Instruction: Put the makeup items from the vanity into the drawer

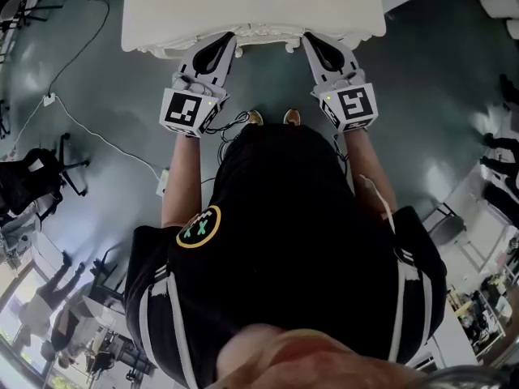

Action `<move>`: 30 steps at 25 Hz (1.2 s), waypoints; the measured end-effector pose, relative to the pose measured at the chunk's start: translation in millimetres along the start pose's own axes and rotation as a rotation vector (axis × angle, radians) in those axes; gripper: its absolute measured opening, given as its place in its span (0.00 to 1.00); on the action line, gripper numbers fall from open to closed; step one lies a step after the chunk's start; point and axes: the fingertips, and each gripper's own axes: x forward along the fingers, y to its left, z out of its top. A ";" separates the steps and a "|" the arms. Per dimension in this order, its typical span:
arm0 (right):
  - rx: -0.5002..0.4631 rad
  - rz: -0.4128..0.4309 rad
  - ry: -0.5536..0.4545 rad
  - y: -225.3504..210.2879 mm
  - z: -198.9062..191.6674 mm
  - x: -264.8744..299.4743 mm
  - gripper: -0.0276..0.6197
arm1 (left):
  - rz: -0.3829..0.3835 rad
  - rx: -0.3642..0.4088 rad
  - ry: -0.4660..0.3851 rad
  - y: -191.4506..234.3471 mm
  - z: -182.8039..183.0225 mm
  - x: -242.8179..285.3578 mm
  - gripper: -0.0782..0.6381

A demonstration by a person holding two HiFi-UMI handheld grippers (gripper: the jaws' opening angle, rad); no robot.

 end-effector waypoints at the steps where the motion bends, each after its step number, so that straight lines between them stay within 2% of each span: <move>1: 0.003 0.000 0.001 0.1 -0.2 -1.0 0.08 | -0.002 -0.001 0.000 -1.2 0.4 -0.2 0.13; 14: 0.004 -0.004 0.010 2.4 1.2 -4.2 0.08 | 0.000 0.006 -0.005 -3.7 6.1 -4.3 0.13; 17: 0.000 -0.003 -0.003 2.1 6.6 -9.5 0.13 | 0.001 0.006 -0.008 -8.8 10.9 -4.9 0.13; 20: 0.012 0.003 -0.015 3.9 5.0 -8.7 0.25 | 0.003 0.004 -0.007 -9.2 6.9 -6.3 0.13; 23: 0.017 0.013 -0.026 5.3 5.9 -7.1 0.44 | 0.002 0.000 -0.007 -8.1 4.5 -6.8 0.13; 29: 0.016 0.015 -0.018 5.8 5.6 -4.8 0.92 | 0.007 0.002 -0.010 -6.7 5.2 -10.7 0.13; 30: 0.016 0.012 -0.015 5.3 5.1 -4.4 0.96 | 0.009 0.003 -0.009 -6.4 5.6 -11.6 0.13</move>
